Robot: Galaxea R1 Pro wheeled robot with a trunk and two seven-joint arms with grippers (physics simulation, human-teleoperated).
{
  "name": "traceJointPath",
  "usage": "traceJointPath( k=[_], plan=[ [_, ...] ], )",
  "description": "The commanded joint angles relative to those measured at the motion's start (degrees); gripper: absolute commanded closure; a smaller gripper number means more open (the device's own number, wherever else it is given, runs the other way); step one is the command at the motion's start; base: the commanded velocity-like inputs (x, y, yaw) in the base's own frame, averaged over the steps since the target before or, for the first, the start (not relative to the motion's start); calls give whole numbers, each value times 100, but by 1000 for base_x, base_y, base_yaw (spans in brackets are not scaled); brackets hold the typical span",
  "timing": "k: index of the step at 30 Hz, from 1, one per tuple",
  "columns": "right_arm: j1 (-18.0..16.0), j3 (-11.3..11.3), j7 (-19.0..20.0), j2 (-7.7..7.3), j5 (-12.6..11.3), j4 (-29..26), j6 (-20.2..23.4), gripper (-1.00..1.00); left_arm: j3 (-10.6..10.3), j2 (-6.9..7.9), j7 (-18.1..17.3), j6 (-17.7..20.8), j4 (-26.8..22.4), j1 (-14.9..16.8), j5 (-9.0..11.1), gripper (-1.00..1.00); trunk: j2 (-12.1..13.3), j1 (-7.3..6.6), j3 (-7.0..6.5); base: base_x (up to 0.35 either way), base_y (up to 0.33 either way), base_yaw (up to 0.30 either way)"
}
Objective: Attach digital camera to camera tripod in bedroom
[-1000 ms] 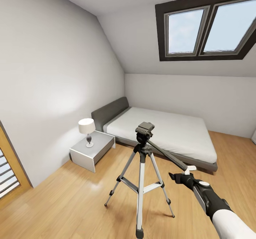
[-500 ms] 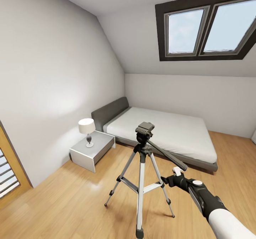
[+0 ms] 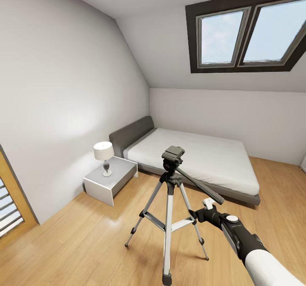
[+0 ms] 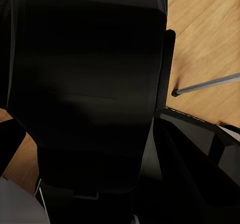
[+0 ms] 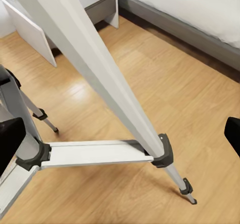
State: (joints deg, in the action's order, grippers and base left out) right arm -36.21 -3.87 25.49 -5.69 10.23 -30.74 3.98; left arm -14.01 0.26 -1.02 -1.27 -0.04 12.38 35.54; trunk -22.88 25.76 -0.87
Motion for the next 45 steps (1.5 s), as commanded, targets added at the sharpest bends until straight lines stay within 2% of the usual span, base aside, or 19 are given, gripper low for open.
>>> traceJointPath(
  k=[1,19,21,26,30,36,43,45],
  plan=[
    [0,-39,46,7,56,-11,26,-100,-49,0,-11,-13,4,1,40,100,-4,2,2,0,0,0],
    [0,-11,132,15,50,-9,25,-100,-49,0,-7,-13,4,1,40,100,-4,2,2,0,0,0],
    [0,39,137,15,77,-9,25,-100,-49,0,-9,-13,2,1,40,100,-4,2,2,0,0,0],
    [0,430,136,18,203,0,19,-100,-49,0,-6,-13,1,1,40,100,-4,2,2,0,0,0],
    [0,564,104,36,226,4,17,-100,-49,0,-6,-13,2,1,40,100,-4,2,2,0,0,0],
    [0,643,66,99,244,-1,15,-100,-49,2,-7,-13,2,1,40,100,-4,2,2,0,0,0],
    [0,616,37,121,210,-2,-3,-100,-49,2,-7,-13,2,1,40,100,-4,2,2,0,0,0],
    [0,606,-51,182,201,-2,-40,-100,-49,2,-10,-13,3,1,40,100,-4,2,2,0,0,0]
  ],
)
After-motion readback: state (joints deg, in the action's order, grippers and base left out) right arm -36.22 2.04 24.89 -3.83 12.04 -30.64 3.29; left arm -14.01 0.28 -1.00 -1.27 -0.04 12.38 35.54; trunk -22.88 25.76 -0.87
